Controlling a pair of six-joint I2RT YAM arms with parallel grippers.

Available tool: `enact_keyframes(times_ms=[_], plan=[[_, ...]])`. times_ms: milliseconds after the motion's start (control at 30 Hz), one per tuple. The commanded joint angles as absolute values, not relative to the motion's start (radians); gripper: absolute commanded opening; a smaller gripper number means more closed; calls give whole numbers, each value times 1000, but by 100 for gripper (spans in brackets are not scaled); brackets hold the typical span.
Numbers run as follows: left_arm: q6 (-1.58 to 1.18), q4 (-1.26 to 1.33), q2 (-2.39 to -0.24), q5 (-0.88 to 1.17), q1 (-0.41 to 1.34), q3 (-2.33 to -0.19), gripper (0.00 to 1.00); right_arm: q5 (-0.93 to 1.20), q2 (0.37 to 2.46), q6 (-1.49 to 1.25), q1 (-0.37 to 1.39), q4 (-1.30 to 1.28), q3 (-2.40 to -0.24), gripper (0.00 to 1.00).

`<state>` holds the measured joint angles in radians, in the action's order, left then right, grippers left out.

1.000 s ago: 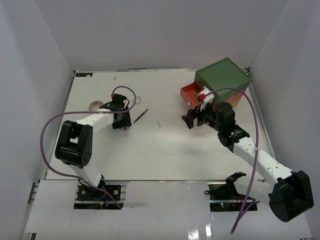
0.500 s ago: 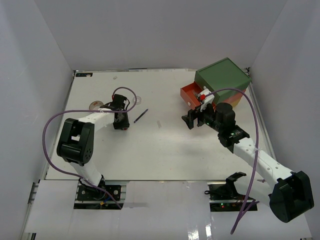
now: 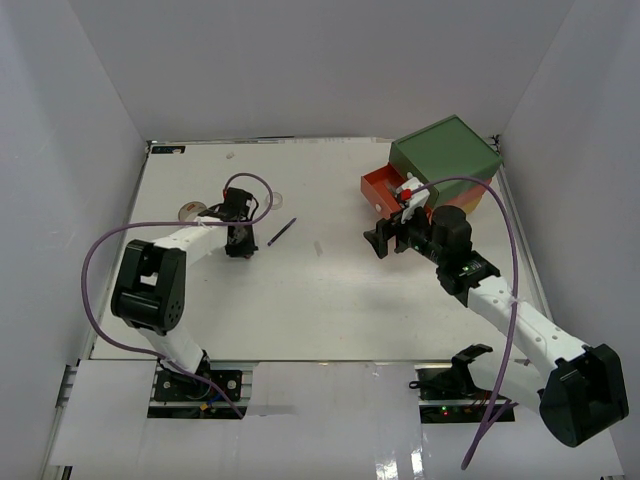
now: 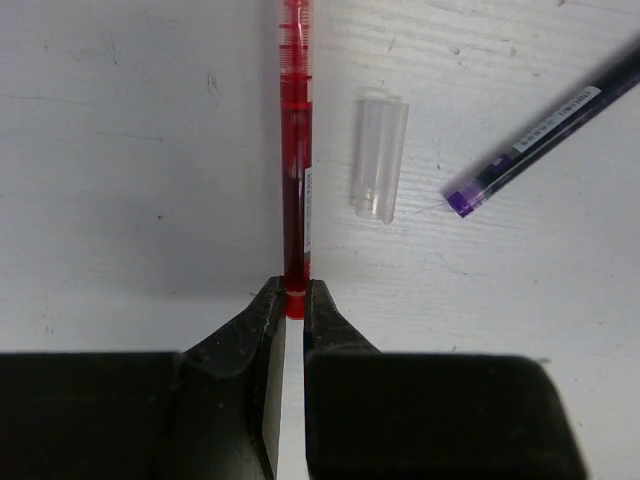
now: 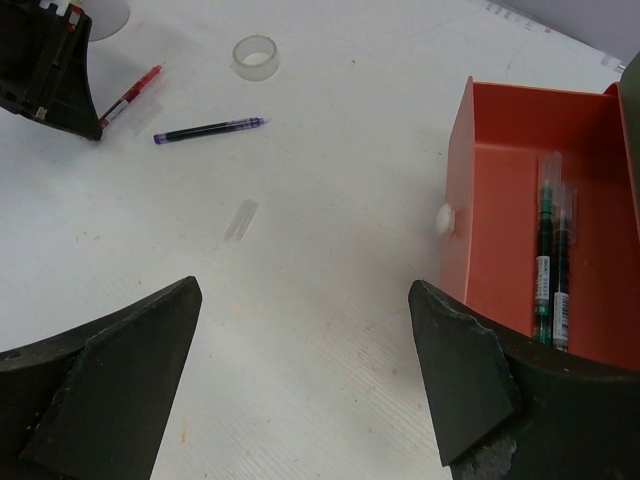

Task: Sort the stationery into containers
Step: Pick up the pen from the center of the board.

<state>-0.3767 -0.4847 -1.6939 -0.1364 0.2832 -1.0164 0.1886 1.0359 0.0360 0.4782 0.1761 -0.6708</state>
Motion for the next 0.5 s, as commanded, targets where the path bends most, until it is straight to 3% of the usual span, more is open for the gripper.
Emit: enact_keyframes(times_ms=[0, 167, 467], plan=[[-364, -488, -1577, -138, 282, -1028, 6, 212, 1009, 38, 479, 215, -669, 91], [-295, -402, -1421, -8, 282, -1008, 4, 297, 1029, -32, 480, 222, -706, 91], [-160, -83, -1116, 466, 302, -865, 0, 520, 1152, -241, 532, 400, -840, 91]])
